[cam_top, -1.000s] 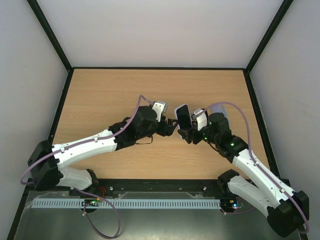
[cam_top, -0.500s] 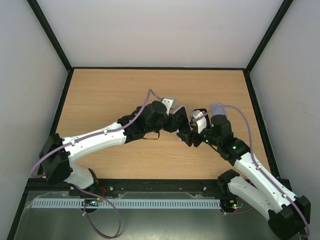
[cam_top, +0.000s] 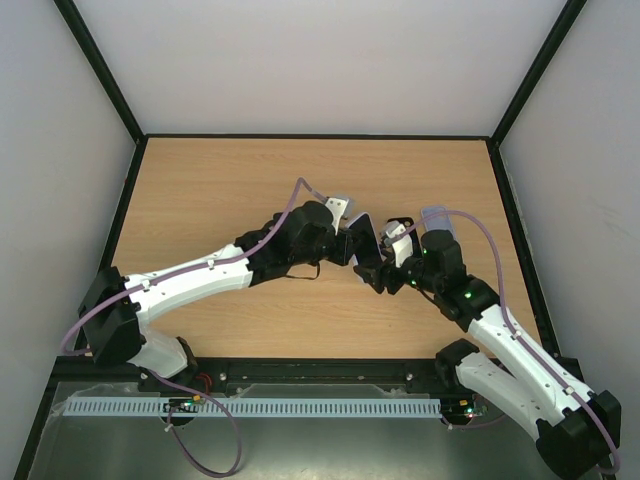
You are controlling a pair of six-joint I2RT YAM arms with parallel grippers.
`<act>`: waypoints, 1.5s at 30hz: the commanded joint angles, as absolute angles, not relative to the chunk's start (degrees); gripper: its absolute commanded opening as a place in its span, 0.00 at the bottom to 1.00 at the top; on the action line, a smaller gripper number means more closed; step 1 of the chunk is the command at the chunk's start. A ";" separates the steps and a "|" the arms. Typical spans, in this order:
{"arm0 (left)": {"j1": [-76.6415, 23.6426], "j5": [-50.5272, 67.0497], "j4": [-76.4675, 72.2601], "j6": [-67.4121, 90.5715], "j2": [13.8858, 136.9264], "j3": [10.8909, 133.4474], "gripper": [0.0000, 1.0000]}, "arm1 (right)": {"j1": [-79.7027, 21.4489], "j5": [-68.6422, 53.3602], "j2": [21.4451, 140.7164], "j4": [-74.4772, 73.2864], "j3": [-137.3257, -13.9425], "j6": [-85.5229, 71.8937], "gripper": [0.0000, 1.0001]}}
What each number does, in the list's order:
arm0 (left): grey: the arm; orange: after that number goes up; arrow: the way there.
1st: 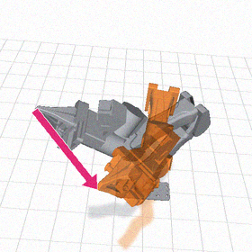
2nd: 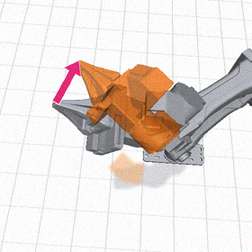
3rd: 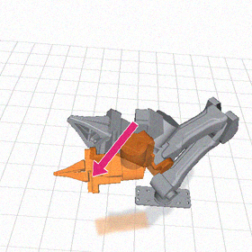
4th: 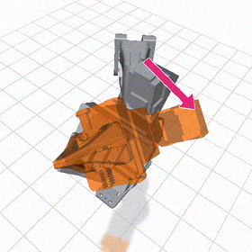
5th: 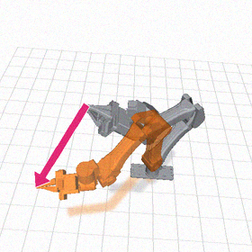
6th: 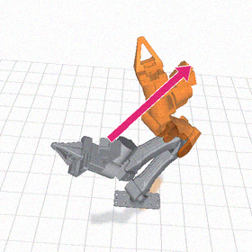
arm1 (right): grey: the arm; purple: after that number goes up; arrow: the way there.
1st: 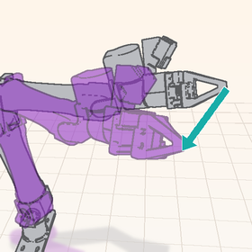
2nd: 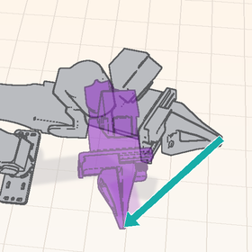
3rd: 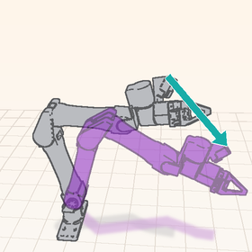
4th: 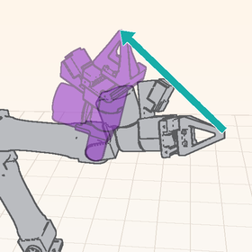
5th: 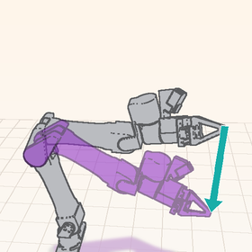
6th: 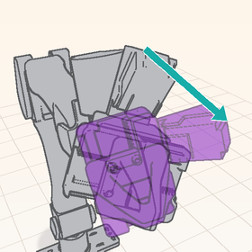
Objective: Take the phone out of the phone case
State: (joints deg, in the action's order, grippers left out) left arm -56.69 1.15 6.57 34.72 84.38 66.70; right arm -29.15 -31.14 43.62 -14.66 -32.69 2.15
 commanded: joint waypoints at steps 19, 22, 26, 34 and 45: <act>-40.17 25.52 11.53 14.29 75.06 68.18 0.03 | -28.98 -40.00 43.22 -14.64 -35.23 9.59 0.97; -38.06 31.84 12.07 7.46 72.52 66.03 0.03 | -29.00 -44.17 43.48 -17.55 -36.63 12.12 0.98; -37.66 44.09 1.45 7.05 66.50 56.97 0.03 | -29.00 -48.60 44.24 -21.12 -37.67 15.09 0.98; -35.16 54.37 -4.63 6.88 57.73 50.50 0.03 | -29.00 -56.79 52.15 -42.63 -49.54 34.17 0.86; -36.02 57.19 -5.89 5.37 54.92 48.29 0.03 | -35.31 -59.66 63.34 -56.82 -60.71 44.02 0.47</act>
